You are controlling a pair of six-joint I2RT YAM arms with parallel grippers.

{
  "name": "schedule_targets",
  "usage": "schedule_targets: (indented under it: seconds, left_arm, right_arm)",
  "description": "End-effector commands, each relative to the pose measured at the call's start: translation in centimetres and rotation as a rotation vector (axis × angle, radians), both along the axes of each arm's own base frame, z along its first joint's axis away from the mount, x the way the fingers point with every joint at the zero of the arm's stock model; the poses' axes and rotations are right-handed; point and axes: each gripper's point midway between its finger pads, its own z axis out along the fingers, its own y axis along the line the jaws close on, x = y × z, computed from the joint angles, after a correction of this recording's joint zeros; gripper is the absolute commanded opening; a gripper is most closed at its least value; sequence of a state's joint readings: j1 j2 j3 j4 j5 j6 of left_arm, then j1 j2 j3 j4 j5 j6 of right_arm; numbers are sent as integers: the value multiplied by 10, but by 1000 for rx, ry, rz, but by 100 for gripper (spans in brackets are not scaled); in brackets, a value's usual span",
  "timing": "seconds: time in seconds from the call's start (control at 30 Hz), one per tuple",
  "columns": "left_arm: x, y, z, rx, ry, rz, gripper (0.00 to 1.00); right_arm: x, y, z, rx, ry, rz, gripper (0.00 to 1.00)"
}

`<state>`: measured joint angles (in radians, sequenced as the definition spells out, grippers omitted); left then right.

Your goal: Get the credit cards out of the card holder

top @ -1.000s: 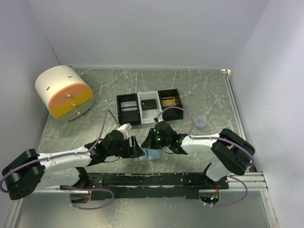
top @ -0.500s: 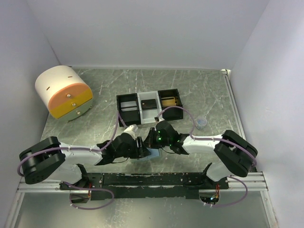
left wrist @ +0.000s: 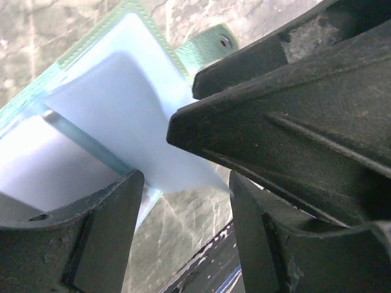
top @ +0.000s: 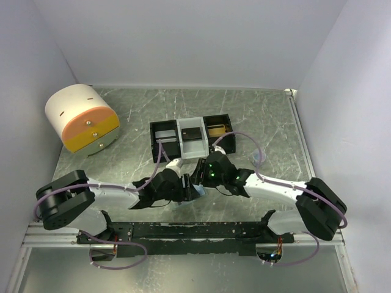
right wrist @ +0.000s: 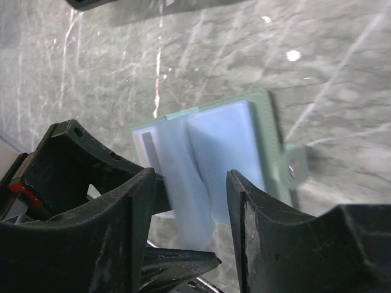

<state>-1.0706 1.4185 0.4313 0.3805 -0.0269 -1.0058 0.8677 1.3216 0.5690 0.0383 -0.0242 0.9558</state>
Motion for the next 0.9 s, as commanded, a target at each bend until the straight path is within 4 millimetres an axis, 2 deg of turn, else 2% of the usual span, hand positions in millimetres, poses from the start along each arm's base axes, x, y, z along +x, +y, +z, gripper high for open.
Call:
schedule_targets:
  seconds: [0.0,0.2,0.3,0.43,0.47,0.53,0.67,0.73,0.87]
  left_arm:
    - [11,-27,21,-38,-77,-37,70]
    - [16,-40,12,41,-73,-55,70]
    - [13,-40,16,51,-85,-52,70]
    - [11,-26,42,49,-145,-10,70]
    - [11,-19,53,41,-160,10,71]
    - [13,0,62,67,-175,58,71]
    - [15,60,59,190,-164,221,73]
    - [17,90,56,239,-157,315,75]
    - [14,128,51,279,-128,409,78]
  right_arm:
    - [11,-27,12,-101,-53,-65,51]
    - [18,-54,28,-171,-111,-138,55]
    - [15,-46,33,-140,-123,-79,55]
    - [10,-31,35,-100,-128,5,54]
    - [10,-27,37,-85,-141,28,54]
    - [9,-20,42,-53,-164,71,54]
    - [-4,1,48,29,-195,200,54]
    - [-11,10,43,28,-197,259,54]
    - [-26,24,24,-71,-208,365,54]
